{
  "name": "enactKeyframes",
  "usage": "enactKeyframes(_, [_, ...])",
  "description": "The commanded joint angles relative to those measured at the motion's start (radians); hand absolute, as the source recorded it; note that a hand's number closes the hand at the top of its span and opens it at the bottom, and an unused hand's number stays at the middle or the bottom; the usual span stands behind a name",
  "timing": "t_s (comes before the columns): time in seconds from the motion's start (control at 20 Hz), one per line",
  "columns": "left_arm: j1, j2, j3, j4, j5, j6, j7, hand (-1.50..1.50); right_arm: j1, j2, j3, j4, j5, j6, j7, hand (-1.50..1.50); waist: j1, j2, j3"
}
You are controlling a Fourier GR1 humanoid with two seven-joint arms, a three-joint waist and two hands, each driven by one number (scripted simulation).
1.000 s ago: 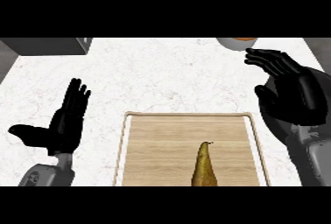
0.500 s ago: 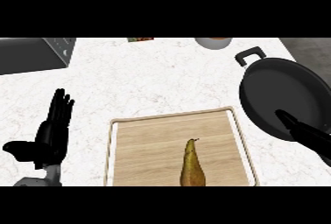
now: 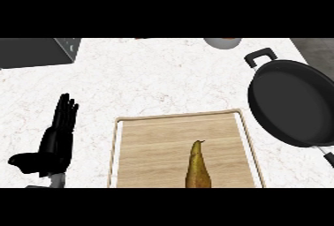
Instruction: Pick the pear from the tray and place it in the pot
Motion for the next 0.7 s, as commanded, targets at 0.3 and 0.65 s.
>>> enactKeyframes(0.3, [-0.004, -0.022, -0.051, -0.031, -0.037, 0.006, -0.004, 0.0, 0.397, 0.04, 0.171, 0.002, 0.535, 0.07, 0.244, -1.5, 0.055, 0.023, -0.004])
enactKeyframes(0.65, [-0.029, -0.018, -0.03, 0.016, -0.021, -0.032, -0.008, 0.0, 0.421, 0.292, 0.473, 0.079, 0.962, 0.114, 0.457, -1.5, 0.093, 0.029, 0.0])
